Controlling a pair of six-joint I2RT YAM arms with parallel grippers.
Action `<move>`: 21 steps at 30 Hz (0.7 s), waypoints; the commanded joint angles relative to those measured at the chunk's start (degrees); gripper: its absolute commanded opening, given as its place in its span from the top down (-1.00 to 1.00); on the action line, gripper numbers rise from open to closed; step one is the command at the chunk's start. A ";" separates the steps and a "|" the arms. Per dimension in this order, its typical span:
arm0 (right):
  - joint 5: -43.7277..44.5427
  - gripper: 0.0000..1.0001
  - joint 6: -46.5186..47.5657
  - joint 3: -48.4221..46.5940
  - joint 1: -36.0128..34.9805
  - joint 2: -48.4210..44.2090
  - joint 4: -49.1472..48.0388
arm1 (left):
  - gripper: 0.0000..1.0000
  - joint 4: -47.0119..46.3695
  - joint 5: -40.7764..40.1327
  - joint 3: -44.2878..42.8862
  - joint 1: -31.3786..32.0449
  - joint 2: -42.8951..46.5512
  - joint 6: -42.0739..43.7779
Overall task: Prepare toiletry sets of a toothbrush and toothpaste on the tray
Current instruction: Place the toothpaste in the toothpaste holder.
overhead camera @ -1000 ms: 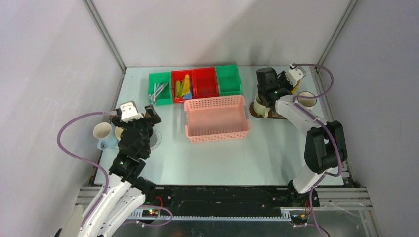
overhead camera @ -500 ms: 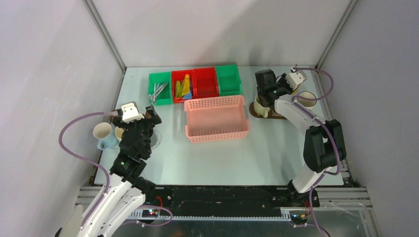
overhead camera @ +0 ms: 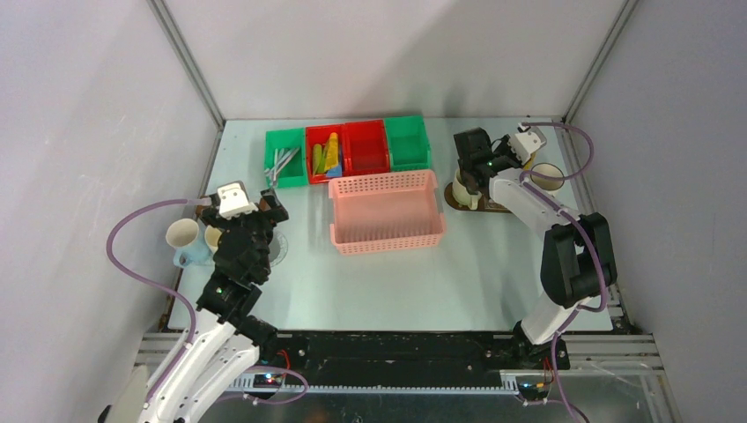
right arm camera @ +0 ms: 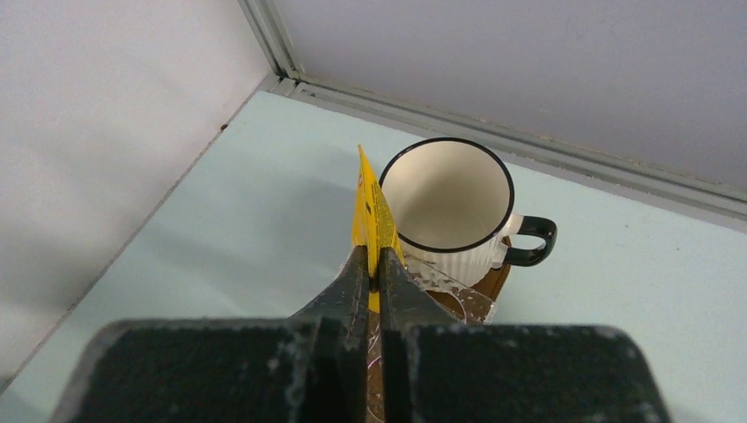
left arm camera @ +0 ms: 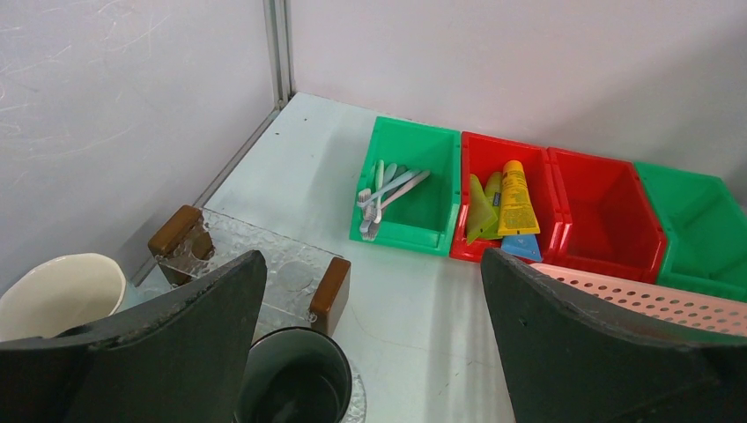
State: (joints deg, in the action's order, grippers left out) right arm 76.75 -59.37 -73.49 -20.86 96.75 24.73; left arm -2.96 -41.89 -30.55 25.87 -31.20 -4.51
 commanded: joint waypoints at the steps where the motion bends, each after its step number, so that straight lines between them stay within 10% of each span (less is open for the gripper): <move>1: 2.69 1.00 -0.03 -1.30 0.19 -0.66 -1.31 | -0.97 -2.64 -1.13 0.13 0.46 0.02 0.12; 21: 1.76 1.00 -3.30 -1.35 1.00 6.19 -2.03 | -0.97 -2.87 -1.35 0.39 0.44 -0.18 0.44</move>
State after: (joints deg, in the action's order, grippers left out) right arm 76.12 -59.86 -73.49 -20.12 102.10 23.40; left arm -3.70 -41.89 -30.55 25.89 -31.24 -4.51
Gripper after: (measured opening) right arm 0.029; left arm 0.985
